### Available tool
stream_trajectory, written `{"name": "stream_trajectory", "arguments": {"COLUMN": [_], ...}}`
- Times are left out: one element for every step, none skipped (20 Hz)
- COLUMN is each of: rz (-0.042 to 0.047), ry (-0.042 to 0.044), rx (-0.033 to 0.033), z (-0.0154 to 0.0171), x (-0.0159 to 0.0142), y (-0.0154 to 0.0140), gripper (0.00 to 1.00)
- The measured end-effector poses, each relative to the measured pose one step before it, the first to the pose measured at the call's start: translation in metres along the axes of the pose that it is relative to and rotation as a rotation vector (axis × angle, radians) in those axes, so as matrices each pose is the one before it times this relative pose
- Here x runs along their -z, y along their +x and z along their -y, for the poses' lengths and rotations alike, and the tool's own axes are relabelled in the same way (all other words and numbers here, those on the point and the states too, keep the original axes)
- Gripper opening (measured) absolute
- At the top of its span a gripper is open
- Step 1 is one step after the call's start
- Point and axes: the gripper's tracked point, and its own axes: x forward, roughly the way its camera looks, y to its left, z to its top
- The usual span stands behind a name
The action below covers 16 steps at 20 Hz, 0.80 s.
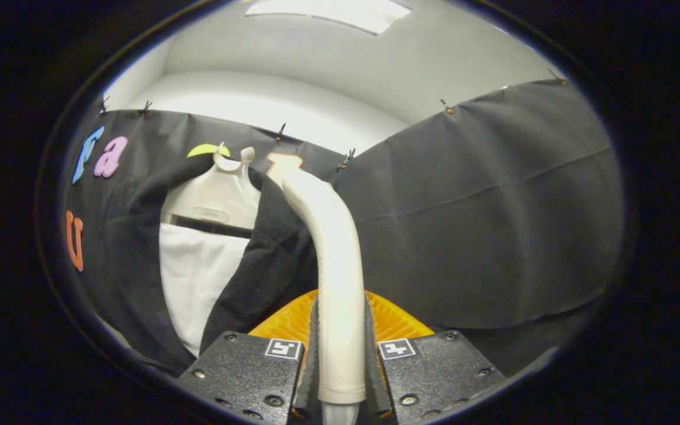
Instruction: Iron the clothes twice with a garment steamer, once on the left side and once on the right side.
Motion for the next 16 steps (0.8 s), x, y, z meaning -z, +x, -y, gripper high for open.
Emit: {"name": "stream_trajectory", "arguments": {"rz": [-0.01380, -0.01278, -0.00575, 0.00650, 0.00705, 0.00505, 0.00269, -0.00542, -0.00732, -0.00497, -0.00552, -0.00464, -0.00276, -0.00077, -0.00209, -0.00316], "ry": [-0.00571, -0.00354, -0.00618, -0.01042, -0.01588, -0.01499, -0.01259, -0.01871, -0.01831, -0.01526, -0.01398, -0.01541, -0.02329, -0.01814, -0.01706, -0.01040], "rx": [0.00275, -0.00017, 0.00180, 0.00395, 0.00673, 0.00401, -0.00011, -0.00004, 0.00324, 0.00574, 0.00153, 0.00465, 0.00786, 0.00506, 0.00279, -0.00160], "z": [-0.00087, -0.00101, -0.00161, 0.00038, 0.00139, -0.00029, -0.00184, -0.00316, -0.00200, -0.00068, -0.00126, -0.00021, -0.00110, -0.00067, -0.00130, -0.00154], "x": [0.00841, 0.01052, 0.00636, 0.00186, 0.00033, 0.00132, 0.00245, 0.00424, 0.00509, 0.00529, 0.00367, 0.00452, 0.00484, 0.00216, 0.00054, 0.00218], "y": [-0.00131, -0.00142, -0.00342, -0.00262, -0.00425, -0.00408, -0.00340, -0.00270, -0.00230, -0.00330, -0.00288, -0.00313, -0.00231, -0.00192, -0.00105, 0.00123], "gripper": [0.34, 0.34, 0.34, 0.34, 0.34, 0.34, 0.34, 0.34, 0.35, 0.35, 0.35, 0.34, 0.34, 0.34, 0.34, 0.34]}}
